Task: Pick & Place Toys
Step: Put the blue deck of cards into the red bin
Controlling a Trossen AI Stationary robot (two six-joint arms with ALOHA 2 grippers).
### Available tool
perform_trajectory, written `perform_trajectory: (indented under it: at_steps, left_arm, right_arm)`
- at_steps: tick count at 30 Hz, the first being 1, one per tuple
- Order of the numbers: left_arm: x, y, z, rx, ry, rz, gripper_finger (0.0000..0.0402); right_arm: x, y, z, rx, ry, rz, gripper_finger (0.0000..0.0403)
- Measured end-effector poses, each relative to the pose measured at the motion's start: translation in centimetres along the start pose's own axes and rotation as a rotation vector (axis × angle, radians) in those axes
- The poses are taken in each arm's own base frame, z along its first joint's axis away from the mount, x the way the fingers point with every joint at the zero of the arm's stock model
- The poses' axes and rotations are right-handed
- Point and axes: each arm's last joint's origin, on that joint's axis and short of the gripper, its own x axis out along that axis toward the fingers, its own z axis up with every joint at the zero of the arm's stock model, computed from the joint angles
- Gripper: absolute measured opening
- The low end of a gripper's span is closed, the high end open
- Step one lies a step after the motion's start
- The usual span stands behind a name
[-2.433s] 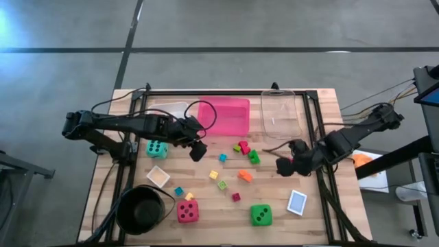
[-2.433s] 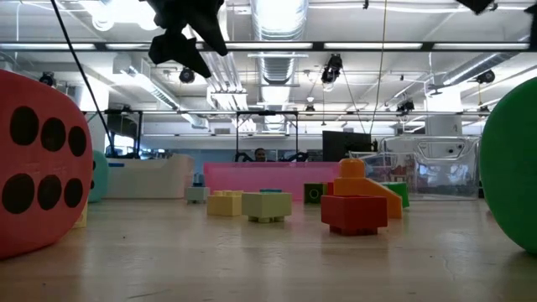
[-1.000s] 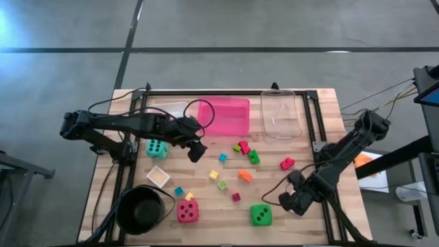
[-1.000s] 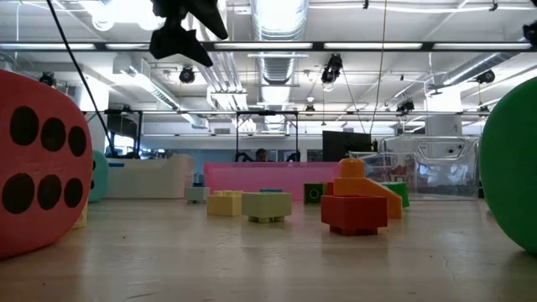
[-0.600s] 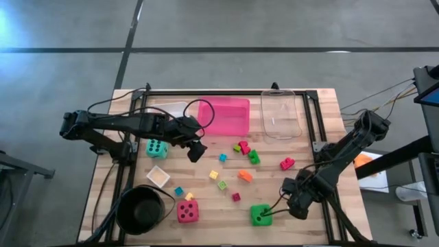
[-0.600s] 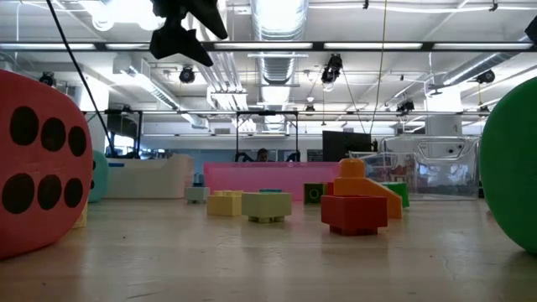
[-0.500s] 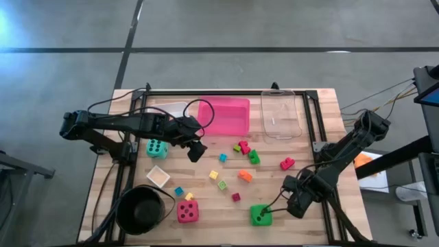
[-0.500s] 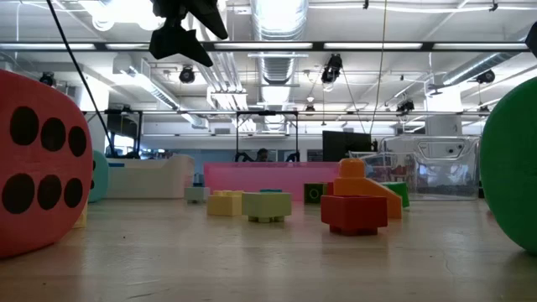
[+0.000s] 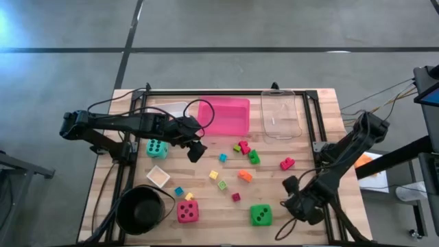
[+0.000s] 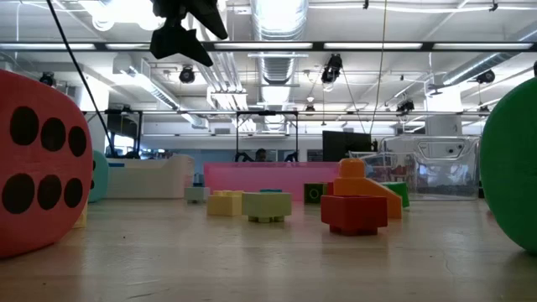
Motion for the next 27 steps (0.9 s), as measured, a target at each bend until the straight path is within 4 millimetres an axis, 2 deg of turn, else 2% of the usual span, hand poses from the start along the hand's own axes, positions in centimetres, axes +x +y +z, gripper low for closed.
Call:
perform_trajectory:
  at_steps: [6, 11, 18, 27]
  left_arm:
    - [0.0, 0.0, 0.0, -0.019, 0.001, -0.001, 0.0277]
    - [0.0, -0.1, -0.1, -0.018, 0.002, -0.002, 0.0277]
    - [0.0, -0.1, -0.1, -0.019, 0.002, -0.002, 0.0277]
    - [0.0, -0.2, -0.1, -0.017, 0.003, -0.003, 0.0277]
  right_arm:
    - [1.7, 0.0, -0.6, -0.175, 0.089, 0.034, 0.0348]
    - [1.9, 0.1, -0.8, -0.251, 0.127, 0.030, 0.0348]
    - [2.0, 0.1, -0.7, -0.307, 0.111, 0.008, 0.0348]
    - [3.4, 0.2, -0.1, -0.334, 0.126, 0.001, 0.0348]
